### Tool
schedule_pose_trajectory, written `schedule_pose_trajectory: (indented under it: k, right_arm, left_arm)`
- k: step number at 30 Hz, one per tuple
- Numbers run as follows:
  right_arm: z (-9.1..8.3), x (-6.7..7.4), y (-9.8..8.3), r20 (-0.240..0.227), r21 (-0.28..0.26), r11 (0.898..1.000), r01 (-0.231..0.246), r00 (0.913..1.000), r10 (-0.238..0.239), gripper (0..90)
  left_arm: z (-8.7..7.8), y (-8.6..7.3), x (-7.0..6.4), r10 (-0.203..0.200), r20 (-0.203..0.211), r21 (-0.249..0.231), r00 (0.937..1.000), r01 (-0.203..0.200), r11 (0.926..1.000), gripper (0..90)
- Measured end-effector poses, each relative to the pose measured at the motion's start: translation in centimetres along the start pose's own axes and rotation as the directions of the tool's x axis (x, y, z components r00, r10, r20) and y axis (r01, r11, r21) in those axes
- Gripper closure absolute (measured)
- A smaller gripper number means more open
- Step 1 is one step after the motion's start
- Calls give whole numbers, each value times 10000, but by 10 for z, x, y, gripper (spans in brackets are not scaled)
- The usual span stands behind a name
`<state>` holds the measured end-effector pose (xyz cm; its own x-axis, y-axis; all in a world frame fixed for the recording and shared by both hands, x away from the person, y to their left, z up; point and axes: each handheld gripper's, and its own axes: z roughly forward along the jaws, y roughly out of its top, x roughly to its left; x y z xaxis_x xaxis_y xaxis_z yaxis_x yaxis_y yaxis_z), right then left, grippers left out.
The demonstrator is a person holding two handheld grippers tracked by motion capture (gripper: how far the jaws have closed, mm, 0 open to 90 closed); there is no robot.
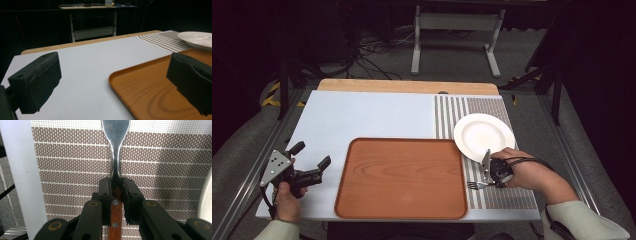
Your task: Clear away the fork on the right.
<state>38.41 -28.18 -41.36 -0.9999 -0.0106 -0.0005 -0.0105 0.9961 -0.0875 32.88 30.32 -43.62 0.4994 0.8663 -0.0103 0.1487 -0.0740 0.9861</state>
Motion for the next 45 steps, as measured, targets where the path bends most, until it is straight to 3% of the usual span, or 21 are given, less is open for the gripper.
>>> schedule_pose_trajectory:
  k: [10,31,41,45]
  right_arm:
    - [-5,2,-1,-9,-133,9998,-119,9999,119,786]
    - [-60,-3,-3,944,-456,9981,-425,9944,467,786]
    - [-77,-6,-1,1322,-935,9931,-701,9878,822,786]
    - [-84,-6,2,1223,-1345,9825,-1290,9817,1457,786]
  left_arm:
    - [1,-1,0,-60,-7,30,10000,60,10000,3]
    - [0,-1,1,-112,-5,19,9999,112,9999,3]
    - [0,-1,1,-103,-5,21,9999,103,9999,3]
    - [0,-1,1,-134,-19,11,9999,134,9999,3]
